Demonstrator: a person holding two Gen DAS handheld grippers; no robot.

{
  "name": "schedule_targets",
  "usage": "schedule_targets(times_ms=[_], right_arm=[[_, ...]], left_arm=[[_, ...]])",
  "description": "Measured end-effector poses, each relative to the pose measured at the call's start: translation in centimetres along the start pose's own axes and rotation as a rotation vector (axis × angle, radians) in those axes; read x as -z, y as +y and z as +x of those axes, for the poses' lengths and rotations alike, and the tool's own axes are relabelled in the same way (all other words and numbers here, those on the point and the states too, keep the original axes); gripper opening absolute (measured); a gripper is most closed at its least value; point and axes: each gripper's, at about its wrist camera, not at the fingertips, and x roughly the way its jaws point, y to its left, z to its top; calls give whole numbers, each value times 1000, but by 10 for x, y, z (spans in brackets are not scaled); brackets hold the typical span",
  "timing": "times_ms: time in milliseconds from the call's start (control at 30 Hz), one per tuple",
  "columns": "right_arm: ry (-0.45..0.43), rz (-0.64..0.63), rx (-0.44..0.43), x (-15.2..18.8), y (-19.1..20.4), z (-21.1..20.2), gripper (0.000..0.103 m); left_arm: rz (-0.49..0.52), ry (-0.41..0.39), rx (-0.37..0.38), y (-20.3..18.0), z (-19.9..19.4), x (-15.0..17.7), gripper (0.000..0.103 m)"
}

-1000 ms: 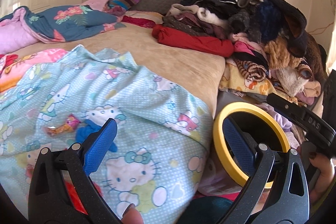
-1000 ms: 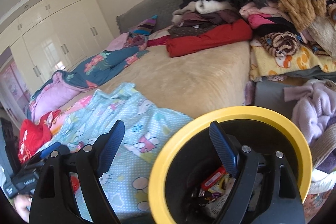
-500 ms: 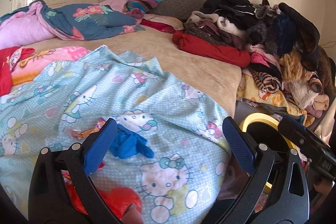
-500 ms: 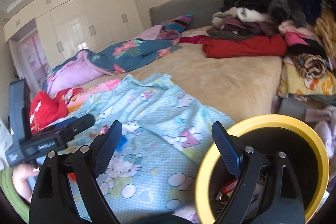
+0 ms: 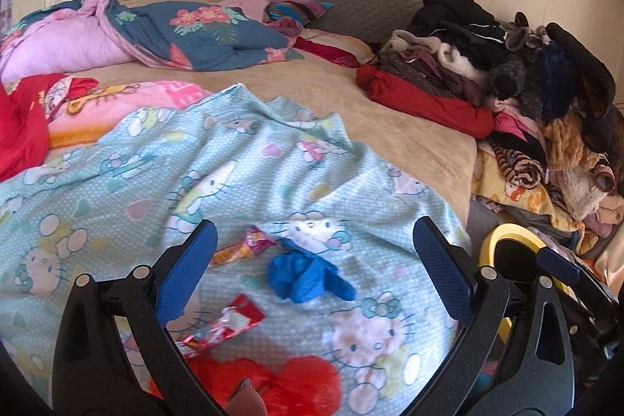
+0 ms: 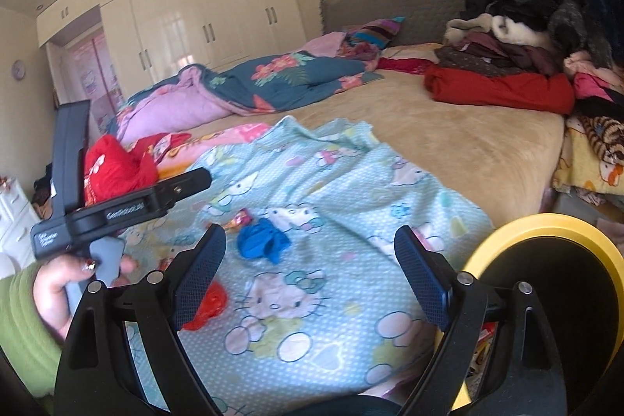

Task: Collect trash
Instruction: 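Move both tools back over the red bag and wrappers on the sheet, then grasp the purple wrapper with the left tool while the right tool grasps the red bag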

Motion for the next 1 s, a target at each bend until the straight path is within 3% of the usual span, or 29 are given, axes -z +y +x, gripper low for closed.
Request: schedule_targets(times_ms=[633, 733, 900, 1000], right_arm=[[127, -122, -127, 18, 68, 37, 86], [159, -149, -144, 24, 80, 46, 86], [204, -177, -160, 33, 94, 58, 86], [233, -184, -165, 36, 99, 67, 86]], left_arm=[[-118, 69, -53, 80, 14, 1, 92], [-168, 106, -45, 97, 23, 5, 85], [-255, 144, -27, 118, 31, 12, 63], [-285, 165, -7, 126, 36, 15, 55]])
